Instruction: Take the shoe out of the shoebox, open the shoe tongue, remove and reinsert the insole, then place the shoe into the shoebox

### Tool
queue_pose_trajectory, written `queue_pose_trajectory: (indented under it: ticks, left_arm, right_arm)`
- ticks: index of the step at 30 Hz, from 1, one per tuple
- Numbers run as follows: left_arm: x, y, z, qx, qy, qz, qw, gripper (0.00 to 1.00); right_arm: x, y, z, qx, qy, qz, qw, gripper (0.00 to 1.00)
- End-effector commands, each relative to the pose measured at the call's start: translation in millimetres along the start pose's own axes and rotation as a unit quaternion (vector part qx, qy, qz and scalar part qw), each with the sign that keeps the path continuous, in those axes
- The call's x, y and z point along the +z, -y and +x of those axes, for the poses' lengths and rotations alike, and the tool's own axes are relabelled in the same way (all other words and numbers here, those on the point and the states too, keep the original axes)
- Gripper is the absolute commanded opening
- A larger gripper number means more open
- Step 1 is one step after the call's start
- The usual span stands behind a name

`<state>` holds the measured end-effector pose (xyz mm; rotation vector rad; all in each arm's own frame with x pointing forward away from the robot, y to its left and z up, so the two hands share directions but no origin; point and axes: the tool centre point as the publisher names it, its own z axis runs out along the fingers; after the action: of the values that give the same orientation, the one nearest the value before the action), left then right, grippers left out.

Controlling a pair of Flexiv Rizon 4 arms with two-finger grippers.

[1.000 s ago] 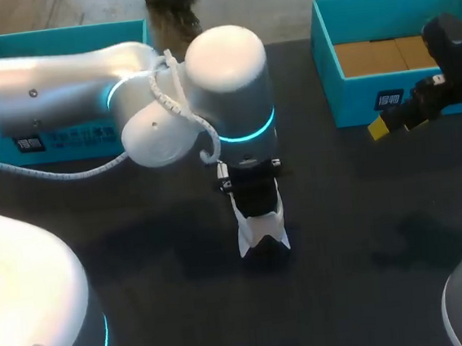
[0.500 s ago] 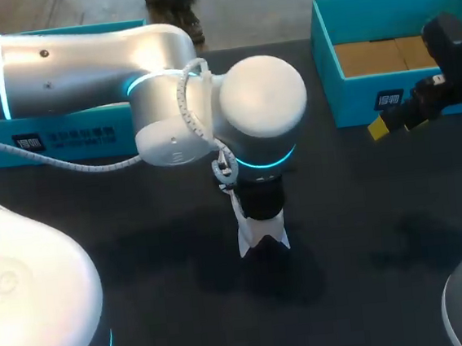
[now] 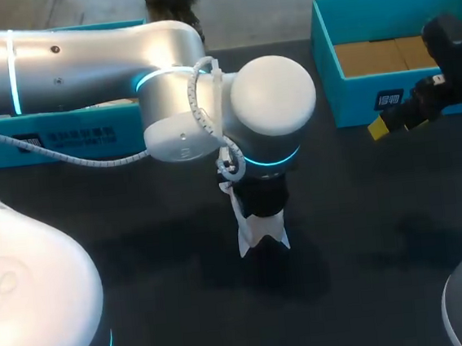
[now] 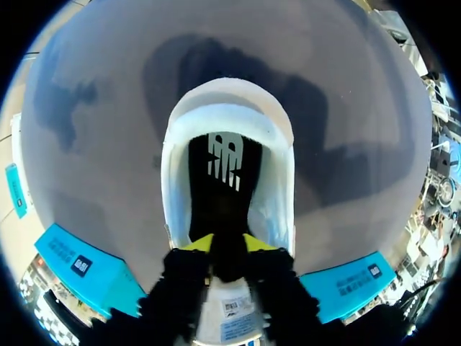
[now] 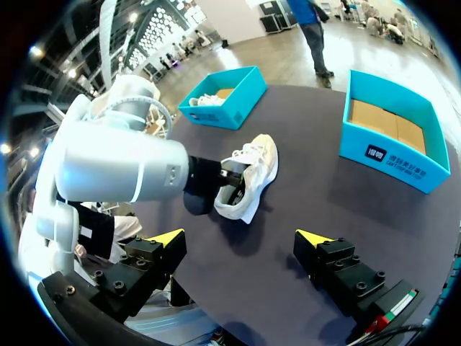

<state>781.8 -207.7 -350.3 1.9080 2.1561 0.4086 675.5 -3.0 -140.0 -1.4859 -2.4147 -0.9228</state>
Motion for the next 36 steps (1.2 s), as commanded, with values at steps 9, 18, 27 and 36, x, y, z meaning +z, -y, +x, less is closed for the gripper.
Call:
queue_pose_trajectory:
  ticks: [9,18,27,36]
  left_arm:
    - [-4.9,1.1,4.9,0.0,0.007,0.015,1.0,1.0]
    - [-11.3,1.7,8.5,0.0,0.012,0.014,1.0,1.0]
    - [-17.4,-1.2,12.9,-0.001,0.013,0.013,1.0,1.0]
    - [-25.6,-8.1,14.8,-0.002,0.017,0.018,1.0,1.0]
  right_arm:
    - [1.4,-2.3,-0.4,0.0,0.0,0.002,1.0,1.0]
    - [1.4,-2.3,-0.4,0.0,0.0,0.002,1.0,1.0]
    - [1.4,-2.3,-0.4,0.0,0.0,0.002,1.0,1.0]
    - [1.4,-2.3,-0.4,0.0,0.0,0.002,1.0,1.0]
